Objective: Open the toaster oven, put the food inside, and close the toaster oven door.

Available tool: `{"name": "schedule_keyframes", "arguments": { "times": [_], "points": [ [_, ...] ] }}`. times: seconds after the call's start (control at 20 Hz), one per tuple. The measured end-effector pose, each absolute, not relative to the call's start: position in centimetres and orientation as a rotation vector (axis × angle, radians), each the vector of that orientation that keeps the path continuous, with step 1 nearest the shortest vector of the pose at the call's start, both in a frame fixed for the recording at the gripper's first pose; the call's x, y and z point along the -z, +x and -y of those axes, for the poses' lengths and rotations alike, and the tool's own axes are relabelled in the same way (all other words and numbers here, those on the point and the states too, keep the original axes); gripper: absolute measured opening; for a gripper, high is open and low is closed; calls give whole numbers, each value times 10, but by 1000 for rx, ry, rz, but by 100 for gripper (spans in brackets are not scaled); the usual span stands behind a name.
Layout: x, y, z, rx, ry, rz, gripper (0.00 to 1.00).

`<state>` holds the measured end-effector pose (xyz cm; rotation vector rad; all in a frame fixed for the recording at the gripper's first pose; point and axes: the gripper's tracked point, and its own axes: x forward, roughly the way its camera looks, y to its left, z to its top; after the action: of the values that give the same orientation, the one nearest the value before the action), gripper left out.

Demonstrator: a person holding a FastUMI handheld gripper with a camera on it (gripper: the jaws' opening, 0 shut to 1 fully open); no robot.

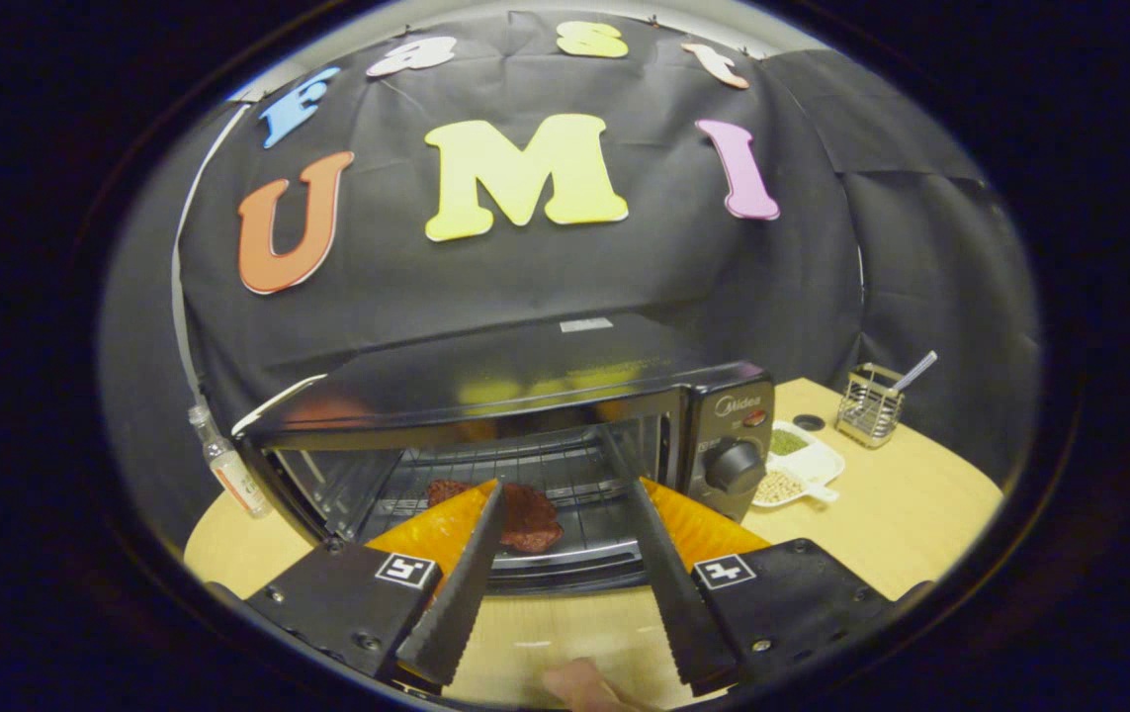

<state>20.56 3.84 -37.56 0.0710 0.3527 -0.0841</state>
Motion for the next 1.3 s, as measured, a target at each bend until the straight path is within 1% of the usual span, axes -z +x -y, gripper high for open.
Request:
{"name": "schedule_keyframes", "arguments": {
  "times": [0.05,0.25,0.45,0.6,0.8,1.0,1.3],
  "points": [
    [366,193,-45,63,60,-333,82],
    [348,137,-62,24,-10,-288,98],
    [360,83,-75,-6,-40,-320,99],
    [387,49,-66,28,-14,-386,98],
    [426,22,-65,34,-30,-443,99],
    [470,12,-82,-13,-20,-548,99],
    [510,21,-85,0,-2,-666,99]
  ]
}}
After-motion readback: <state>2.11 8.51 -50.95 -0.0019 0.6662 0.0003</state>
